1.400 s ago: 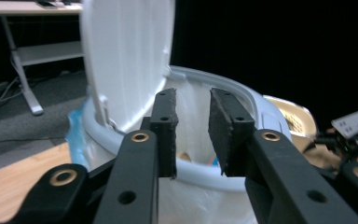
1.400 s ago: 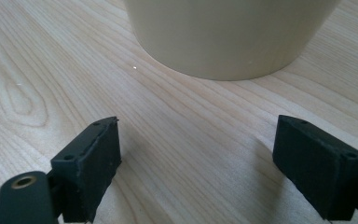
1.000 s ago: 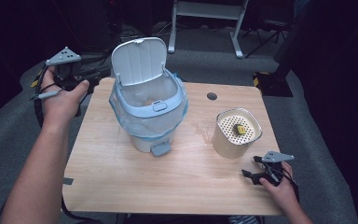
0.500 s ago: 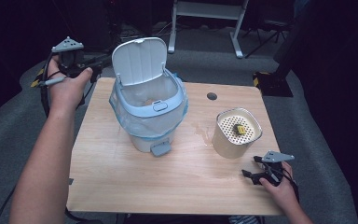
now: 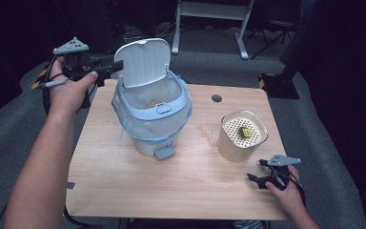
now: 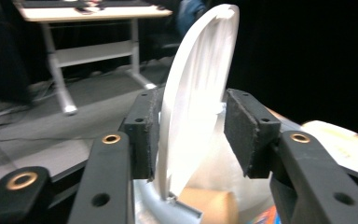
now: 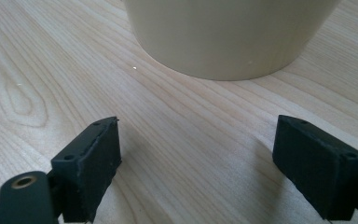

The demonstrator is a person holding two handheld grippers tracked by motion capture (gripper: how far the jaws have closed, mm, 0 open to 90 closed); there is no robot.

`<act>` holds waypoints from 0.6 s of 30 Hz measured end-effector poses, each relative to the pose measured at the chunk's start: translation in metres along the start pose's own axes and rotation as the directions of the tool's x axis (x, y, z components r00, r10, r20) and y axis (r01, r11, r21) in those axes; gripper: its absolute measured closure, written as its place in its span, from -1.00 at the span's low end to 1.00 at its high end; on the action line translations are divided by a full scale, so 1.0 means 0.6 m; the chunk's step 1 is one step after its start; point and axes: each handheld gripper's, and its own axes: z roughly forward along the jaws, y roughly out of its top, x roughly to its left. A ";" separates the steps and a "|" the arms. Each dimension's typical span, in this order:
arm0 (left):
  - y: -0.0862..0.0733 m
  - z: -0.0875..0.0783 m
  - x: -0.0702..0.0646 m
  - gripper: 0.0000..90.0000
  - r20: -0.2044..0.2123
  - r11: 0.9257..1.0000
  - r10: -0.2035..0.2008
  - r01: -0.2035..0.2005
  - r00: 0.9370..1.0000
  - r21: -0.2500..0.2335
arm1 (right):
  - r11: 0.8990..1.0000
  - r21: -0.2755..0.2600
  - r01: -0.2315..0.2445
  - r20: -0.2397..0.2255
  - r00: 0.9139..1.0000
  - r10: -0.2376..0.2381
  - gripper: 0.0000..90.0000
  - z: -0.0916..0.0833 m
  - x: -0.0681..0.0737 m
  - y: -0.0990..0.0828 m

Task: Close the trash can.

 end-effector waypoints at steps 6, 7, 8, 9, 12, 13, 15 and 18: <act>0.002 -0.015 0.019 0.41 -0.061 1.000 -0.013 0.012 0.998 -0.008 | 1.000 0.000 0.000 0.000 1.000 0.000 -0.66 0.000 0.000 0.000; 0.001 -0.018 0.023 0.48 -0.073 1.000 -0.013 0.013 0.997 0.002 | 1.000 0.000 0.000 0.000 1.000 0.000 -0.66 0.000 0.000 0.000; -0.001 -0.020 0.028 0.53 -0.089 1.000 -0.016 0.016 0.996 0.002 | 1.000 0.000 0.000 0.000 1.000 0.000 -0.66 0.000 0.000 0.000; -0.002 -0.022 0.033 0.57 -0.104 1.000 -0.021 0.022 0.994 -0.001 | 1.000 0.000 0.000 0.000 1.000 0.000 -0.66 0.000 0.000 0.000; -0.003 -0.016 0.045 0.65 -0.118 0.999 -0.049 0.048 0.992 -0.007 | 1.000 0.000 0.000 0.000 1.000 0.000 -0.66 0.000 0.000 0.000; -0.003 -0.011 0.047 0.65 -0.114 0.999 -0.051 0.050 0.992 -0.009 | 1.000 0.000 0.000 0.000 1.000 0.000 -0.66 0.000 0.000 0.000; 0.000 0.000 0.048 0.61 -0.094 0.999 -0.054 0.053 0.994 -0.003 | 1.000 0.000 0.000 0.000 1.000 0.000 -0.66 0.000 0.000 0.000; 0.005 0.019 0.040 0.54 -0.082 0.999 -0.040 0.040 0.996 -0.001 | 1.000 0.000 0.000 0.000 1.000 0.000 -0.66 0.000 0.000 0.000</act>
